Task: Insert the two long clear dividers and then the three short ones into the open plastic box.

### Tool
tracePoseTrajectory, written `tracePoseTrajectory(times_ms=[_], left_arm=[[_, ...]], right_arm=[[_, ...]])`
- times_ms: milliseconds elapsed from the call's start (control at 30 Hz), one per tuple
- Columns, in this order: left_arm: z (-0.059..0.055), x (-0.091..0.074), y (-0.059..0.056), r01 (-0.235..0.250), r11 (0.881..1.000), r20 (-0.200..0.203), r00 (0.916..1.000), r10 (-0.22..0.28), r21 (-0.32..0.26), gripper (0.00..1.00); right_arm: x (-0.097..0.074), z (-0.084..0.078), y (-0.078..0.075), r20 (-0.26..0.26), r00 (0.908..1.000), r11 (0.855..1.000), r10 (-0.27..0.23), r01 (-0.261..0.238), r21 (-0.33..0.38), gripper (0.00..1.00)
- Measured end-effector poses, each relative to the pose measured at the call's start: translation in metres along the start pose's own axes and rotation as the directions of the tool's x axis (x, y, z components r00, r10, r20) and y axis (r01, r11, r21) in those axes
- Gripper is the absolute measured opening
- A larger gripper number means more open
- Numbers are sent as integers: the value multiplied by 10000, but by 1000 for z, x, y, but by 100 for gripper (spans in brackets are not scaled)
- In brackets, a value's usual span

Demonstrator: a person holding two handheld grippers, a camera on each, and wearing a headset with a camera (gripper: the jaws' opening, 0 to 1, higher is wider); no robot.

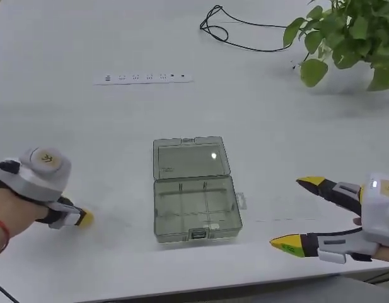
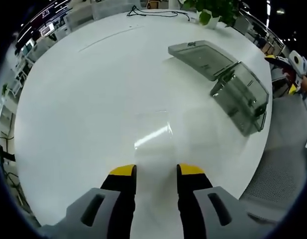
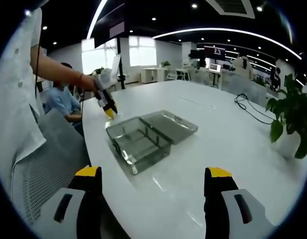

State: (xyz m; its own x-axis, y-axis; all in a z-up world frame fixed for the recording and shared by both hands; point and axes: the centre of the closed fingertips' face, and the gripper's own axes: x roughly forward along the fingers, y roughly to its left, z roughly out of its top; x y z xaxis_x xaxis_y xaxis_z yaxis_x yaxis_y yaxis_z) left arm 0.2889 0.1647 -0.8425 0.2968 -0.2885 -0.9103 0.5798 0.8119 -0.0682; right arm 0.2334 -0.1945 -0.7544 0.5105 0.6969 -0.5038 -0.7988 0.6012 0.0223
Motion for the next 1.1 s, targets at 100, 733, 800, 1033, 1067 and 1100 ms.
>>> tracePoseTrajectory(times_ms=[100,733,800,1033,1067,1100], left_arm=[[-1,-2,-1,51,9998,174,9998,-48,-180,30],[37,-42,-34,1200,9820,2846,9557,-746,-1459,30],[43,-46,-39,1404,9762,3147,9456,-827,-1653,30],[69,-60,-68,2425,9540,4234,8936,-1489,-1764,30],[73,-62,-72,2500,9530,4345,8873,-1548,-1711,30],[75,-63,-76,2585,9504,4427,8824,-1594,-1729,30]], right_arm=[[0,1,-1,-18,10000,10000,-4,4,-39,85],[7,50,5,864,9962,9996,103,-126,264,82],[8,58,7,997,9950,9993,98,-132,337,82],[13,88,13,1489,9888,9977,106,-204,639,75],[14,95,15,1626,9866,9969,132,-256,743,74],[14,98,16,1698,9854,9965,140,-279,793,74]])
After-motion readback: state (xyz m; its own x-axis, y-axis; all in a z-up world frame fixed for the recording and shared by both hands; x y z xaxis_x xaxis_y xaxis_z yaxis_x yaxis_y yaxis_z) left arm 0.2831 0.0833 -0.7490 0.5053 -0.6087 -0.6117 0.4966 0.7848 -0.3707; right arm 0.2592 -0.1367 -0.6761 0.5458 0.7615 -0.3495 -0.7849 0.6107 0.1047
